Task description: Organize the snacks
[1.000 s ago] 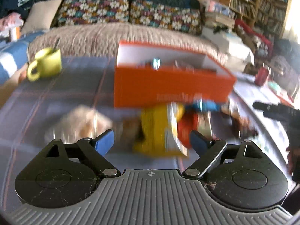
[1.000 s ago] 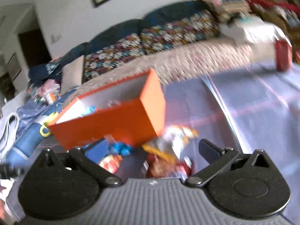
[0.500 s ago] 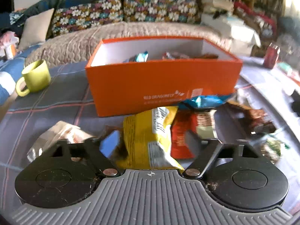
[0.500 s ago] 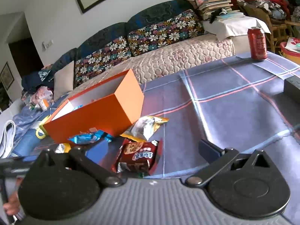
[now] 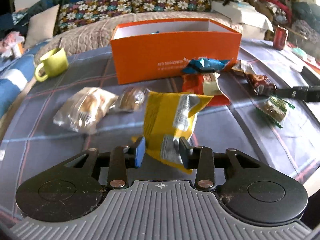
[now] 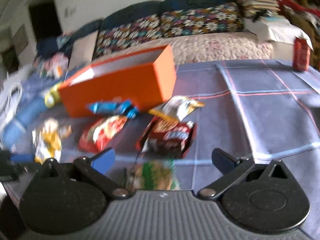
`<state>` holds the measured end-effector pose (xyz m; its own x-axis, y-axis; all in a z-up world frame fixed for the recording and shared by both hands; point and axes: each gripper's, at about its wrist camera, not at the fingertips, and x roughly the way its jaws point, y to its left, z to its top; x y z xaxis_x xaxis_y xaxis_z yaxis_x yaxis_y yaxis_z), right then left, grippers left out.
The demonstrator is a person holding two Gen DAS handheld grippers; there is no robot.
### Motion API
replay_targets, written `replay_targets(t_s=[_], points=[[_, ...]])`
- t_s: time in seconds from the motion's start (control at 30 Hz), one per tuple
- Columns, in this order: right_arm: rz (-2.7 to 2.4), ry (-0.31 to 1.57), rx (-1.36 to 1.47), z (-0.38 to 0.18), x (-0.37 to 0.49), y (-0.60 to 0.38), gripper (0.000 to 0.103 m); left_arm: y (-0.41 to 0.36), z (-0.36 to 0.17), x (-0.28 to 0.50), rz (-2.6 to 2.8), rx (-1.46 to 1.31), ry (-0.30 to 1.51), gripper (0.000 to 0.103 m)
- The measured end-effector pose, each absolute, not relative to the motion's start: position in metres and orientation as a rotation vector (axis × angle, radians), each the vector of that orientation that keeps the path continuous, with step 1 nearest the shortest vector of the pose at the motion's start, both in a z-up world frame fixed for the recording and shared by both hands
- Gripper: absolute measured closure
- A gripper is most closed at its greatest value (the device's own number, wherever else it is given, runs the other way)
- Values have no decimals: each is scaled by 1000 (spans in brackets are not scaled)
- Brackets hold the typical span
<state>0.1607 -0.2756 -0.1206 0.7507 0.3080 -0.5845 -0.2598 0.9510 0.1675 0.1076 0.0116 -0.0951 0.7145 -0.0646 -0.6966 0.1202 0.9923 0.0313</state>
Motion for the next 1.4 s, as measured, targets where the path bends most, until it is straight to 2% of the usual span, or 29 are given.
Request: replay_targets(t_s=[0.2,0.23,0.33,0.47,0.6,0.8,0.97,1.03,1.27,1.4], points=[[284,634,62,-123,131,-264,0,30,-92,108,-88,-38,786,82],[279,632,85,-122,123,-264,0,33,-92,108,-83,-43,782,78],[329,653,224,-124,112,-265,0,38,-93,109,-79,-58,780,76],[344,695,222,-128,131,-252,0,39,-98,112,-96,-76,797,74],[324,737,226,-134,160,-240,0,41,-102,109,-98,-79,797,64],[285,716,158,-138,173,-222,0,45,-105,108,-96,-94,804,57],[233,683,122,-143,175,-215,0,40,-107,105,-113,-83,809,54],[206,679,165,-143,175,-216,0,39,-107,104,-109,-76,805,50],[165,685,279,-138,181,-232,0,39,-108,105,-114,-90,815,47],[41,704,127,-142,193,-227,0,38,-110,105,-125,-95,825,46]])
